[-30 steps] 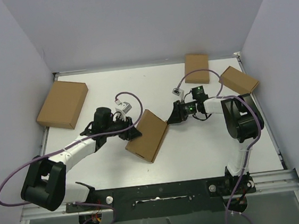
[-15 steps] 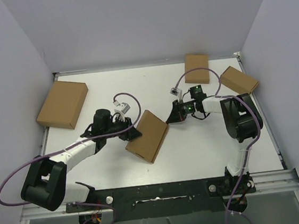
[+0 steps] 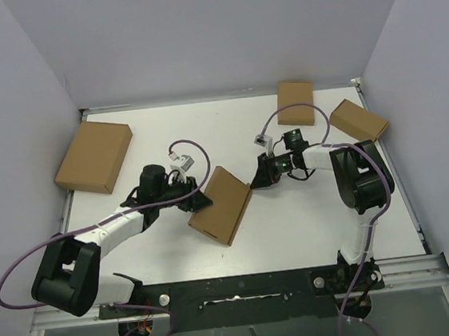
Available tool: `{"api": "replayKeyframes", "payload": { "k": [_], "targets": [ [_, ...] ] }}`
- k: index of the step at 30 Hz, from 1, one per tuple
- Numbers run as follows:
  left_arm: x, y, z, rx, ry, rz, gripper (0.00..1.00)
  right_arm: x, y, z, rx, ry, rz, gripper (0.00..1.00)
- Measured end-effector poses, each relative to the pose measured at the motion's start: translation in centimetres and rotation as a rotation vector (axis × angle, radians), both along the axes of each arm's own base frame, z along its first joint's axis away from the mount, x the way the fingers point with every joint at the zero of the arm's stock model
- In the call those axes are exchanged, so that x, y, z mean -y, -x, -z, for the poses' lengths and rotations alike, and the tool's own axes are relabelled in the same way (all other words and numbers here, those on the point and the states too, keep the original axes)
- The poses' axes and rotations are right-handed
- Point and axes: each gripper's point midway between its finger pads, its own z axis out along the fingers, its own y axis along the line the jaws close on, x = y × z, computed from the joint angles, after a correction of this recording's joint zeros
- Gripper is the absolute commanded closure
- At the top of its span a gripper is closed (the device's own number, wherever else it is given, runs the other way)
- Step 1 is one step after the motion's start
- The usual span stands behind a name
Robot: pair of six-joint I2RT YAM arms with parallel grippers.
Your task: Fold the paper box
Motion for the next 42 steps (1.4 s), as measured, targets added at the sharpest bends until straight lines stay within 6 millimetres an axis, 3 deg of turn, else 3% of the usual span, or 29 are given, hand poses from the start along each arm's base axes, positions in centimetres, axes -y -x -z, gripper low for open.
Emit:
{"api": "replayKeyframes", "payload": {
  "k": [13,18,23,28,35,42],
  "targets": [
    [-0.1,0.0,0.1,-0.008,0.001,-0.008,0.78,-0.8,-0.1,0.3,0.031,0.065,-0.022,0.81],
    [-0.1,0.0,0.1,-0.008,0.001,-0.008,0.78,-0.7,-0.1,0.5,0.023,0.077,-0.016,0.69],
    [-0.1,0.0,0.1,-0.007,0.001,-0.008,0.78,-0.3,-0.3,0.9,0.013,0.090,-0.001,0.69],
    [-0.1,0.0,0.1,-0.007,0.002,-0.008,0.78,-0.5,-0.1,1.1,0.005,0.088,-0.008,0.75],
    [-0.1,0.0,0.2,-0.003,0.005,-0.008,0.78,-0.9,0.2,1.1,0.004,0.085,-0.021,0.93],
    [-0.3,-0.1,0.4,-0.019,0.021,-0.031,0.78,-0.9,0.2,1.1,0.015,0.084,-0.030,0.98]
  ]
}}
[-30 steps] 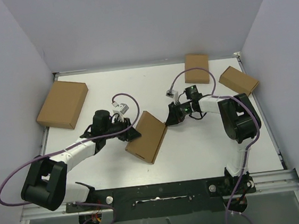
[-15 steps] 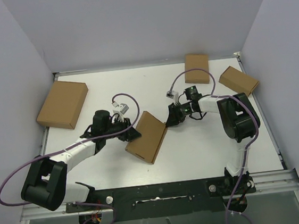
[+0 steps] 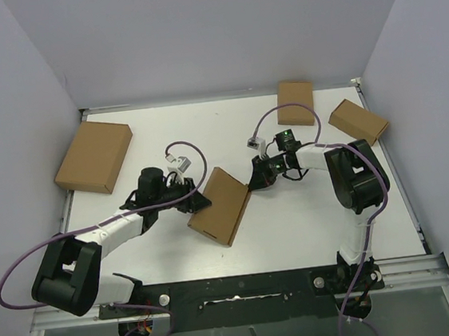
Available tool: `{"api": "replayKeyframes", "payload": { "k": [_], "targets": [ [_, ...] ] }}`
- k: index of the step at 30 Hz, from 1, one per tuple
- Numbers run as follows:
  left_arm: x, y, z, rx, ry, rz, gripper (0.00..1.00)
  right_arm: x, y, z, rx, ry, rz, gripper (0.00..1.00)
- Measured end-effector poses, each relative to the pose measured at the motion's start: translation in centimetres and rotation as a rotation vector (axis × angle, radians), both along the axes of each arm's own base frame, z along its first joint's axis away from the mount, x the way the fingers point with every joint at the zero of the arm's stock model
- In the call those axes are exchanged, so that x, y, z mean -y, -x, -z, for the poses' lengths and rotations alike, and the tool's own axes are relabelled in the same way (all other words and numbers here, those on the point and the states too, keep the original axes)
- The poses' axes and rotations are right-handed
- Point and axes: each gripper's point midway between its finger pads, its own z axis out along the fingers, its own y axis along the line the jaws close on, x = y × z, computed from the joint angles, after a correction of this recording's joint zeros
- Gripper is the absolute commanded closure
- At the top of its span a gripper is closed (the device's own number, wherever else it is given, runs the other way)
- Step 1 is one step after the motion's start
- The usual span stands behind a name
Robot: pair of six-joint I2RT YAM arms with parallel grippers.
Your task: Fold the paper box
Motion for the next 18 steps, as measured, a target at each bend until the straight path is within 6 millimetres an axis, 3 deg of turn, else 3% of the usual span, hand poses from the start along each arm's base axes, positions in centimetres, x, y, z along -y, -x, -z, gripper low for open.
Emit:
{"api": "replayKeyframes", "payload": {
  "k": [18],
  "targets": [
    [-1.6,0.6,1.2,-0.095,0.100,-0.089,0.78,-0.7,0.4,-0.2,0.074,-0.037,-0.063,1.00]
  ]
}}
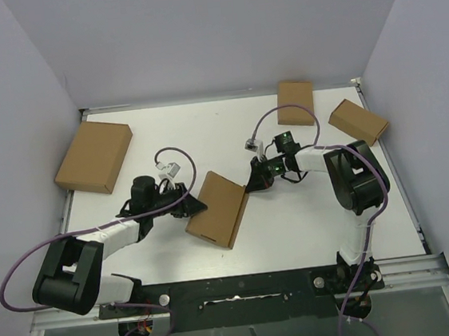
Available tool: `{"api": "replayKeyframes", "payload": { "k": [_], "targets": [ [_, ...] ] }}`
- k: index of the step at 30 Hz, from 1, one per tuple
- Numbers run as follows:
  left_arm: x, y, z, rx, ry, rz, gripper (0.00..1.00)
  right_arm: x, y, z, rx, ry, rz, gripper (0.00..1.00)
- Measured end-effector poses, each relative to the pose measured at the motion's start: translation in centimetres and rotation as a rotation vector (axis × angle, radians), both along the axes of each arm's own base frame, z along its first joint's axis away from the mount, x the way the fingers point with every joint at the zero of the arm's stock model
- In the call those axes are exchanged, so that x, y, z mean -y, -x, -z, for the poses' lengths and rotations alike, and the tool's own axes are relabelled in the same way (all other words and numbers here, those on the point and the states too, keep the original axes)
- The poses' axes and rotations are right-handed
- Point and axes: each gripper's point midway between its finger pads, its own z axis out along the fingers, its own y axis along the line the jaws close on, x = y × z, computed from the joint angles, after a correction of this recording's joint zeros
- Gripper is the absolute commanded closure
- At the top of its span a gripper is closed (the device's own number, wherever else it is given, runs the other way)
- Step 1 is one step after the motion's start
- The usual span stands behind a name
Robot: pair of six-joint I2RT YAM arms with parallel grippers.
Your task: Fold the paper box
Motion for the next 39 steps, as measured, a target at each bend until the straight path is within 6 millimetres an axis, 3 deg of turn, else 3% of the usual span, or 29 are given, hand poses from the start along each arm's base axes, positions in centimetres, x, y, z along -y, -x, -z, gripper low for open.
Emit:
{"api": "replayKeyframes", "payload": {
  "k": [26,39],
  "targets": [
    [-1.8,-0.1,0.0,-0.121,0.131,-0.063,0.79,-1.0,0.5,-0.9,0.088,-0.025,-0.058,1.00],
    [-2.2,-0.5,-1.3,-0.153,0.227,-0.083,0.79,-1.2,0.4,-3.1,0.182,-0.039,-0.063,1.00]
  ]
}}
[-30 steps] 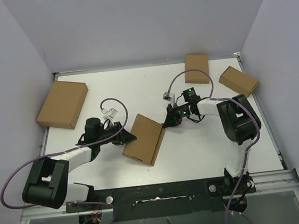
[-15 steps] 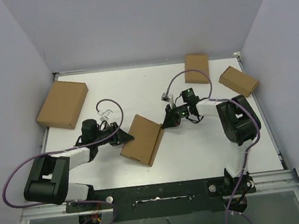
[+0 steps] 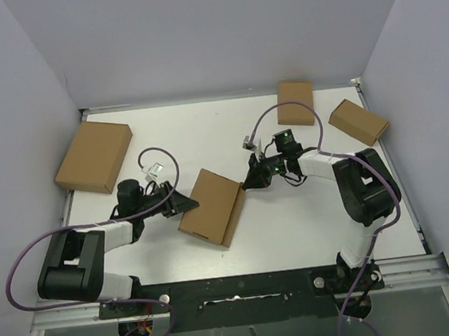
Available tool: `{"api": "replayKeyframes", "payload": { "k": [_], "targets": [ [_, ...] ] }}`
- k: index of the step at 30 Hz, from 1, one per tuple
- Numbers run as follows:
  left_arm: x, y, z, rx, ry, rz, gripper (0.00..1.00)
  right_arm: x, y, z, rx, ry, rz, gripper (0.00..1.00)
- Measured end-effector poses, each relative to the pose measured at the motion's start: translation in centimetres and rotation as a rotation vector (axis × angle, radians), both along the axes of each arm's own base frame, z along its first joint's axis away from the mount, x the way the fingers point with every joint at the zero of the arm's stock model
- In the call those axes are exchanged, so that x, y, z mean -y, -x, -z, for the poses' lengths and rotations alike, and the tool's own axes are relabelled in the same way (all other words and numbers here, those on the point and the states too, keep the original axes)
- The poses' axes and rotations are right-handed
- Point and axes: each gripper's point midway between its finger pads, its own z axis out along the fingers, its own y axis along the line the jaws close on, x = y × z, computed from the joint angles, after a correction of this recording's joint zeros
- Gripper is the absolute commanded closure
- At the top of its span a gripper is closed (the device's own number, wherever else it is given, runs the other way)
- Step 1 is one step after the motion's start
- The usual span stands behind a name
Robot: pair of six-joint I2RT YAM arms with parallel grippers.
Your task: Fold the paper box
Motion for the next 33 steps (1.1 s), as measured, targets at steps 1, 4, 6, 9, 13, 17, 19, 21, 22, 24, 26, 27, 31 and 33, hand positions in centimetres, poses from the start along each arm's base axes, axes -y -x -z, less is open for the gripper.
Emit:
{"api": "replayKeyframes", "payload": {
  "k": [1,4,6,9,13,17,19,21,22,24,26,27,31,33],
  "targets": [
    [0.03,0.00,0.01,-0.007,0.005,0.000,0.79,-0.04,0.06,-0.09,0.008,0.004,-0.001,1.00],
    [-0.03,-0.11,0.00,-0.027,0.024,-0.005,0.80,-0.19,0.15,-0.31,0.036,0.017,-0.003,1.00],
    [-0.05,-0.14,-0.01,-0.042,0.035,-0.007,0.80,-0.24,0.15,-0.49,0.059,0.026,-0.006,1.00],
    [-0.16,-0.25,-0.10,-0.055,0.049,-0.012,0.80,-0.37,0.04,-0.68,0.092,0.040,-0.010,1.00],
    [-0.24,-0.24,0.01,-0.085,0.064,-0.016,0.80,-0.51,0.09,-0.64,0.117,0.061,-0.016,1.00],
    [-0.24,-0.17,0.16,-0.110,0.073,-0.018,0.80,-0.54,0.28,-0.30,0.125,0.083,-0.023,1.00],
    [-0.23,-0.14,0.14,-0.115,0.076,-0.019,0.81,-0.55,0.34,-0.16,0.127,0.091,-0.024,1.00],
    [-0.22,-0.15,0.11,-0.117,0.076,-0.019,0.81,-0.59,0.37,-0.06,0.132,0.099,-0.026,1.00],
    [-0.22,-0.16,0.11,-0.117,0.076,-0.019,0.81,-0.60,0.38,-0.01,0.134,0.102,-0.027,1.00],
    [-0.23,-0.15,0.13,-0.121,0.076,-0.019,0.81,-0.64,0.46,0.02,0.140,0.109,-0.031,1.00],
    [-0.25,-0.14,0.13,-0.128,0.078,-0.020,0.81,-0.64,0.51,-0.06,0.147,0.116,-0.032,1.00],
    [-0.24,-0.15,0.08,-0.131,0.080,-0.020,0.81,-0.65,0.55,-0.09,0.150,0.119,-0.033,1.00],
    [-0.20,-0.37,0.01,-0.157,0.093,-0.019,0.81,-0.61,0.56,0.03,0.163,0.140,-0.035,0.99],
    [-0.21,-0.46,0.08,-0.177,0.101,-0.020,0.81,-0.58,0.62,0.13,0.164,0.151,-0.037,0.99]
  ]
}}
